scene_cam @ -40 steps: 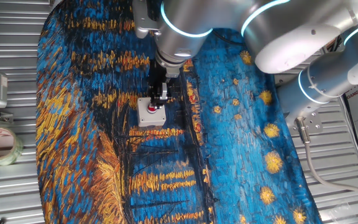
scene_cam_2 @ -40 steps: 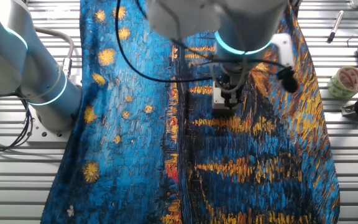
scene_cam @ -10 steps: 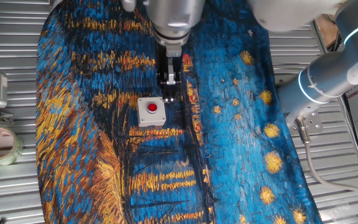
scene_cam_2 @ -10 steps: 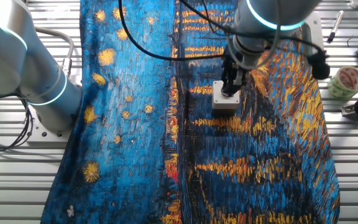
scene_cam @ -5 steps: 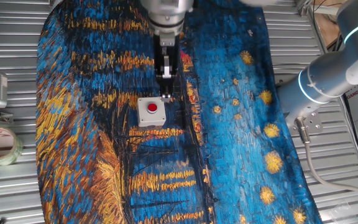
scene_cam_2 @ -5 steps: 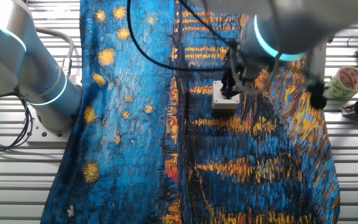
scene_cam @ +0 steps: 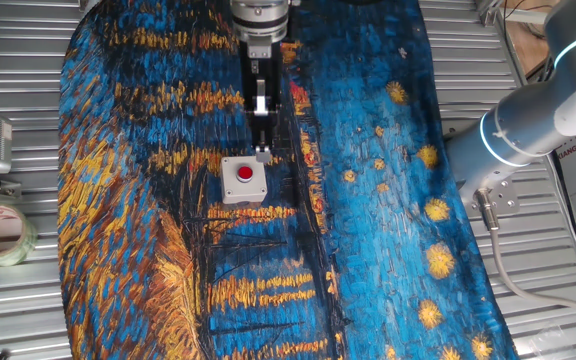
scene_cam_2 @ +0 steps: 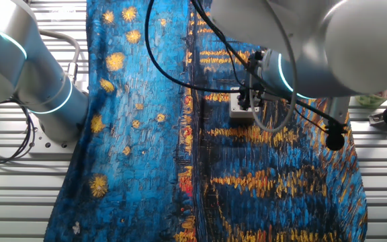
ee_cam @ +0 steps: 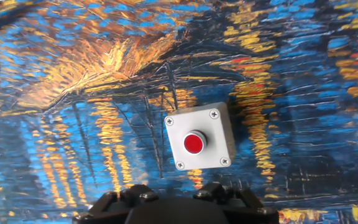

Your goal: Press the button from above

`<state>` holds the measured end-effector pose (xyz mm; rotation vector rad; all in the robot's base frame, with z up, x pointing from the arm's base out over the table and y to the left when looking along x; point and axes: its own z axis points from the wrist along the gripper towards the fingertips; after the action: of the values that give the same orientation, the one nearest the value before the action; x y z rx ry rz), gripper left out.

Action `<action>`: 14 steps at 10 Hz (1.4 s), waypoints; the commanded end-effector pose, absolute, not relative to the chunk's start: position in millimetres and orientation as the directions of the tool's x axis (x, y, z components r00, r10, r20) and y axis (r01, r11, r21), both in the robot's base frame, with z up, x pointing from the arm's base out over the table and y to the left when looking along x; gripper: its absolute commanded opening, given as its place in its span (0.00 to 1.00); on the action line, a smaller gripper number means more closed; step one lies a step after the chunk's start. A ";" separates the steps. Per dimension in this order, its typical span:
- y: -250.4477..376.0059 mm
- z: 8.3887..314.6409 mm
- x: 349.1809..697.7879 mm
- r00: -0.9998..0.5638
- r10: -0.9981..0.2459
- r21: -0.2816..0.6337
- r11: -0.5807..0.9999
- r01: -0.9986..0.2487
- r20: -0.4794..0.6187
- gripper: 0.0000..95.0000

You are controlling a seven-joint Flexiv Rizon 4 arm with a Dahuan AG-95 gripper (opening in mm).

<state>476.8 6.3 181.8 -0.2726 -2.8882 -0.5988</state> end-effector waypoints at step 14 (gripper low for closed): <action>5.7 181.7 474.6 -0.991 -0.113 -0.165 0.979 -0.123 0.068 0.60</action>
<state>474.8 6.1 181.2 0.1974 -3.0635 0.3150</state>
